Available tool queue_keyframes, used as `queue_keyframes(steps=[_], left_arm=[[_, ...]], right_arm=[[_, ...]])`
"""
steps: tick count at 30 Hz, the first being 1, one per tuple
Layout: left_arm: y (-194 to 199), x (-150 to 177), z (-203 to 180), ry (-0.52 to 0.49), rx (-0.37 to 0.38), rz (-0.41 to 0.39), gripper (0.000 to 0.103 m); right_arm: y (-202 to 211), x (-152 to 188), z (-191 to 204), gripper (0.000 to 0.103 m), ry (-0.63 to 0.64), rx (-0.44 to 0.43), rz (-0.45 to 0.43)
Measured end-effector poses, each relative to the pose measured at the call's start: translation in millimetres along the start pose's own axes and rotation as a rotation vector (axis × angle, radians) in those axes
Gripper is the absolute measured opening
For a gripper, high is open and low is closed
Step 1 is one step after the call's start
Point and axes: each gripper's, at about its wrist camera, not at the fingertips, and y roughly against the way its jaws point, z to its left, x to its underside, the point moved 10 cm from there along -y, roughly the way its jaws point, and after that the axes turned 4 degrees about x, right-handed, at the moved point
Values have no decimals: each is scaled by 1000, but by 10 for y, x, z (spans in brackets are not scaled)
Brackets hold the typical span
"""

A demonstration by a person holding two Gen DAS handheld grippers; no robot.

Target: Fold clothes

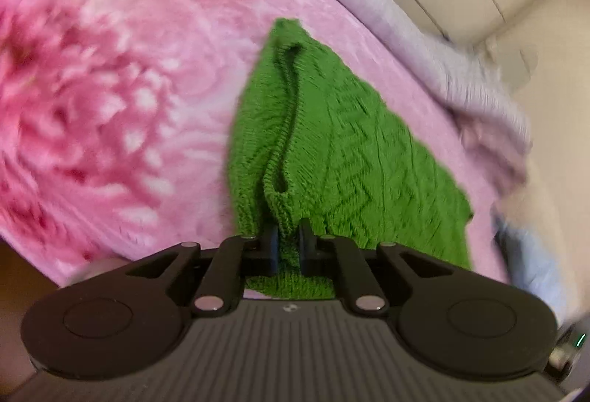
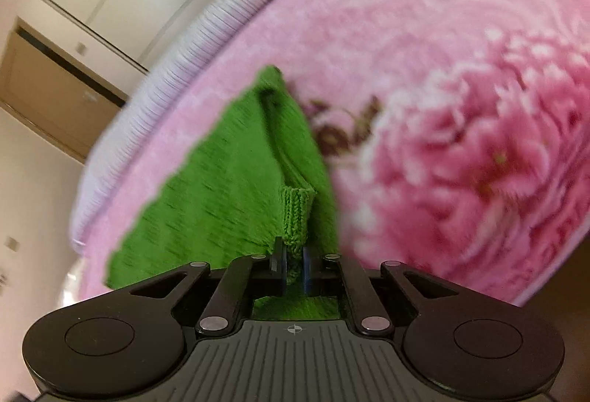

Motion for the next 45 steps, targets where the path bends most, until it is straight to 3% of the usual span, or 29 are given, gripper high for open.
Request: queue_keyframes(steps=[4, 8, 11, 16, 19, 24, 28, 32, 35, 37, 41, 45], left_arm=[[179, -43, -174, -144, -64, 18, 8], [408, -169, -419, -324, -131, -55, 8], [356, -180, -518, -402, -141, -75, 8], [-12, 63, -309, -376, -170, 43, 9], [57, 1, -339, -371, -146, 58, 8], [41, -687, -493, -400, -107, -47, 8], [-350, -1107, -478, -439, -131, -87, 8], [-786, -1376, -411, -455, -143, -85, 8], [-1077, -1278, -179, -429, -168, -4, 8], [-1109, -1228, -96, -440, -166, -25, 10], [-857, -1201, -220, -475, -209, -41, 7], [-422, -908, -513, -495, -141, -56, 7]], right_arm=[[85, 11, 108, 11, 125, 81, 12], [355, -110, 317, 18, 311, 175, -100], [372, -92, 486, 20, 417, 156, -144], [39, 211, 435, 20, 456, 139, -44], [65, 241, 423, 20, 480, 132, -42], [148, -305, 695, 20, 515, 86, -163], [-241, -759, 932, 21, 636, 120, -224], [-850, -899, 1010, 21, 719, 133, -179], [-1263, -923, 830, 21, 704, 164, -106], [-1394, -906, 640, 21, 665, 148, -79], [-1094, -903, 600, 21, 604, 122, -109], [-484, -782, 713, 21, 552, 97, -156]])
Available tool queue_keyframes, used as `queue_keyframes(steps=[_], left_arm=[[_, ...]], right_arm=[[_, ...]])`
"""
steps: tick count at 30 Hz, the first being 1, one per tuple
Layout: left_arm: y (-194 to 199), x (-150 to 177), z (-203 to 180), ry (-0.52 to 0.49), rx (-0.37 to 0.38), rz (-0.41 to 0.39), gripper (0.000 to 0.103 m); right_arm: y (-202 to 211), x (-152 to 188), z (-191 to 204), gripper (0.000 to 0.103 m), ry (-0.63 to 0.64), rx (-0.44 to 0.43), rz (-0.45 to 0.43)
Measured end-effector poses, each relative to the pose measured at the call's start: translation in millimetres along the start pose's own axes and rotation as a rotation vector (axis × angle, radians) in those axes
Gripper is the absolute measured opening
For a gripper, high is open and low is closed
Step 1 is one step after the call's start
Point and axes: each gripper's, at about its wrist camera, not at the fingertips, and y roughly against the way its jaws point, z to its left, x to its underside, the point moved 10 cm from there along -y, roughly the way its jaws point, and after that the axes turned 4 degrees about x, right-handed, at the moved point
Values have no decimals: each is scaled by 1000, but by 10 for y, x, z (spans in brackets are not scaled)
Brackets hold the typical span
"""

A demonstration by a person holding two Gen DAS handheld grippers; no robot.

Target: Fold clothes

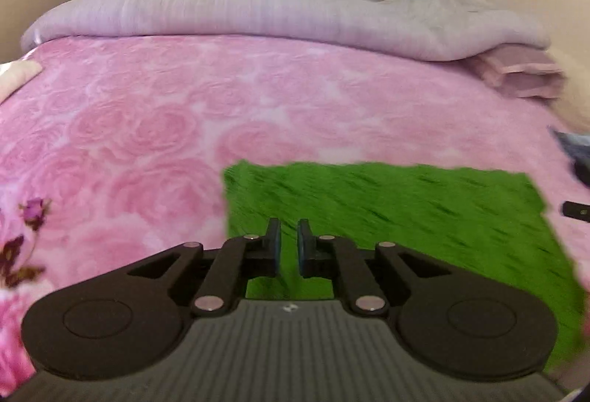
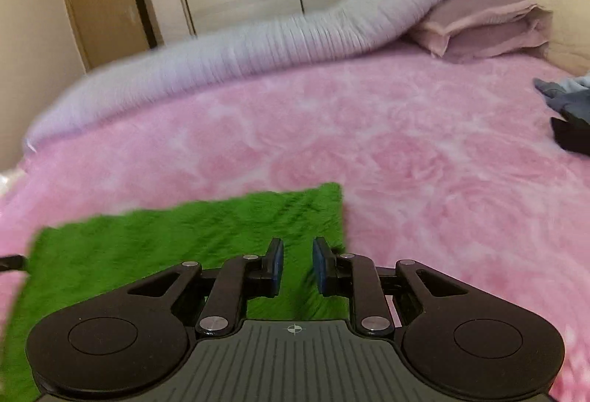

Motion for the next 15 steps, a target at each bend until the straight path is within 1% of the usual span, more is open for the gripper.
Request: queue_keyframes(steps=[2, 4, 6, 7, 8, 9, 11, 12, 13, 14, 15], left_arm=[[195, 153, -182, -9, 35, 13, 7], [339, 403, -329, -19, 50, 44, 8], [344, 716, -370, 2, 36, 114, 8], [341, 819, -358, 18, 21, 136, 9], [375, 854, -364, 22, 5, 135, 9], [428, 839, -388, 15, -10, 139, 8], [559, 761, -448, 0, -41, 134, 9], [630, 713, -480, -9, -57, 129, 11], [703, 675, -515, -13, -69, 124, 17], [778, 654, -555, -11, -75, 119, 19], [858, 643, -596, -10, -78, 115, 23]], right_arm=[[290, 191, 75, 21, 11, -2, 4], [505, 424, 140, 22, 30, 11, 21], [515, 726, 154, 22, 47, 56, 79], [522, 877, 160, 22, 56, 78, 108], [539, 987, 172, 22, 71, 97, 119], [578, 992, 202, 22, 96, 110, 105], [660, 960, 281, 24, 139, 156, 154], [716, 938, 322, 25, 149, 167, 167], [804, 900, 367, 28, 131, 151, 156], [892, 862, 411, 38, 114, 134, 145], [977, 828, 454, 45, 100, 124, 134]])
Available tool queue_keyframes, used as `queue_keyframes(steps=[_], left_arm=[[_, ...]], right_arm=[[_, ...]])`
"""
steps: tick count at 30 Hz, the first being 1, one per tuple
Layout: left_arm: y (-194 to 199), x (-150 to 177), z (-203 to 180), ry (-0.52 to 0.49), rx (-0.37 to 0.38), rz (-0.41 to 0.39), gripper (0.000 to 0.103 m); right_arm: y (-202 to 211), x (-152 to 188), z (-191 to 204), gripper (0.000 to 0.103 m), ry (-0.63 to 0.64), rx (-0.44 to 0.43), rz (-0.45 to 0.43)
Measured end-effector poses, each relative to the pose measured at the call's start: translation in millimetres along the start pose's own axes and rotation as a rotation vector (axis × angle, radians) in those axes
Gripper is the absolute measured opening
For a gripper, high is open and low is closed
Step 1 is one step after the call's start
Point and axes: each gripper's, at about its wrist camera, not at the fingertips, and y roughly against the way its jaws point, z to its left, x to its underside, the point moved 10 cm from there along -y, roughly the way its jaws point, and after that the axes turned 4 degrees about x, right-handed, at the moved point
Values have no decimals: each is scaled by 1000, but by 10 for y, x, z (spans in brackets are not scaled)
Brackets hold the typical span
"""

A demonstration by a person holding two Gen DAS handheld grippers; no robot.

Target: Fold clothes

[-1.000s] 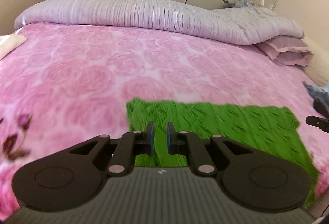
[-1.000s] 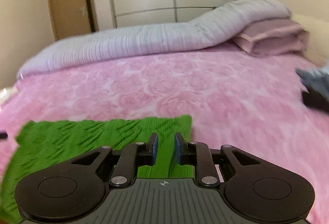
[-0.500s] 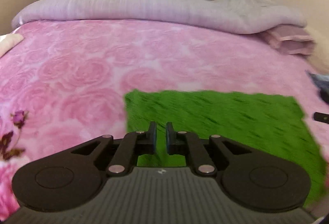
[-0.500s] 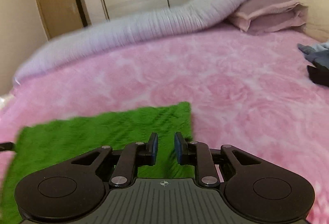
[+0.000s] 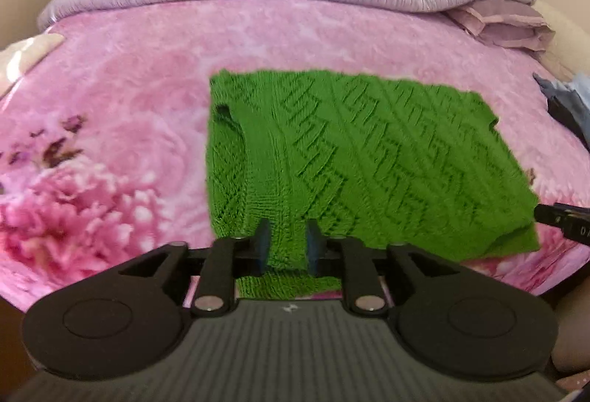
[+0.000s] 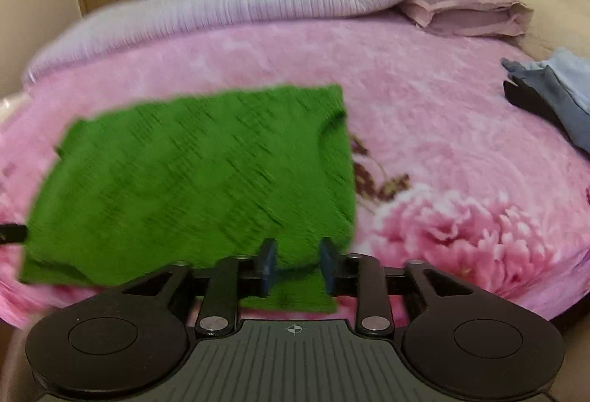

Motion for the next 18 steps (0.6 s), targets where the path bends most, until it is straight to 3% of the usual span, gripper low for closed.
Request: queue_keyframes(steps=[1, 2, 18], left_arm=[[73, 17, -33, -4, 0, 0, 27], [123, 39, -64, -9, -2, 4, 28], [699, 507, -143, 0, -13, -14, 33]], right_arm=[[84, -13, 22, 59, -7, 4, -11], [156, -7, 43, 64, -9, 8, -18], [757, 343, 482, 65, -17, -44, 32]])
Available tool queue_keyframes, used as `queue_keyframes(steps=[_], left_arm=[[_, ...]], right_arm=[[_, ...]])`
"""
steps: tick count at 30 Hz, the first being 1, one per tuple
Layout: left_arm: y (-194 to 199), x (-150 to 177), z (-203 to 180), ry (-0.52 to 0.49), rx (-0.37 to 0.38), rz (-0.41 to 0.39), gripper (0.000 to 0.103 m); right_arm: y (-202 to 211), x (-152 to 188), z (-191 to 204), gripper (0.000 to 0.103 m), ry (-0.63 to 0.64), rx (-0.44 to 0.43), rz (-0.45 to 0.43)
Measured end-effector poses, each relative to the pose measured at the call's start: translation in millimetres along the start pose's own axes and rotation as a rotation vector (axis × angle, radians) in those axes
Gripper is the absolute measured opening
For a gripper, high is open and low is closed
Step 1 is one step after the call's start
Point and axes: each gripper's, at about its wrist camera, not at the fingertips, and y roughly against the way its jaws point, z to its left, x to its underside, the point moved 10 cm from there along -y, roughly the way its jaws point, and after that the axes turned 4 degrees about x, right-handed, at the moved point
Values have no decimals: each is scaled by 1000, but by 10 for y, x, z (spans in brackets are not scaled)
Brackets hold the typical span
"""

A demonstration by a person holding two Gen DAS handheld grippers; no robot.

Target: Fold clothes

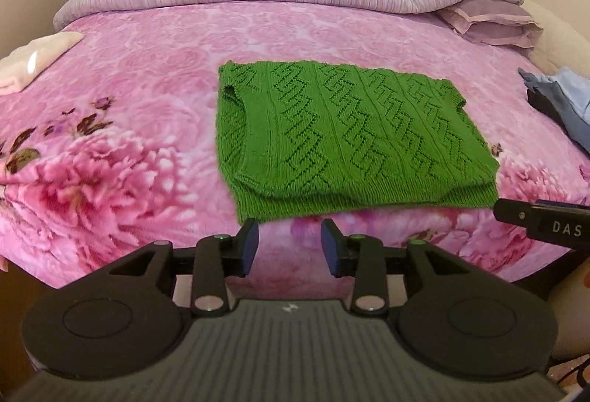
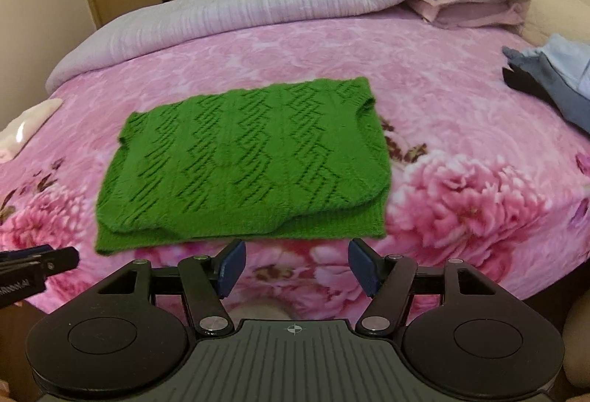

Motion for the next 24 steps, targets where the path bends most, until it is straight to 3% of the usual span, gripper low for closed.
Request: queue_keyframes(steps=[7, 24], left_arm=[[74, 8, 40, -2, -17, -13, 33], [-208, 4, 60, 4, -19, 46, 34]], right_arm=[[78, 22, 174, 65, 61, -12, -26], [-167, -2, -7, 65, 20, 8, 19]])
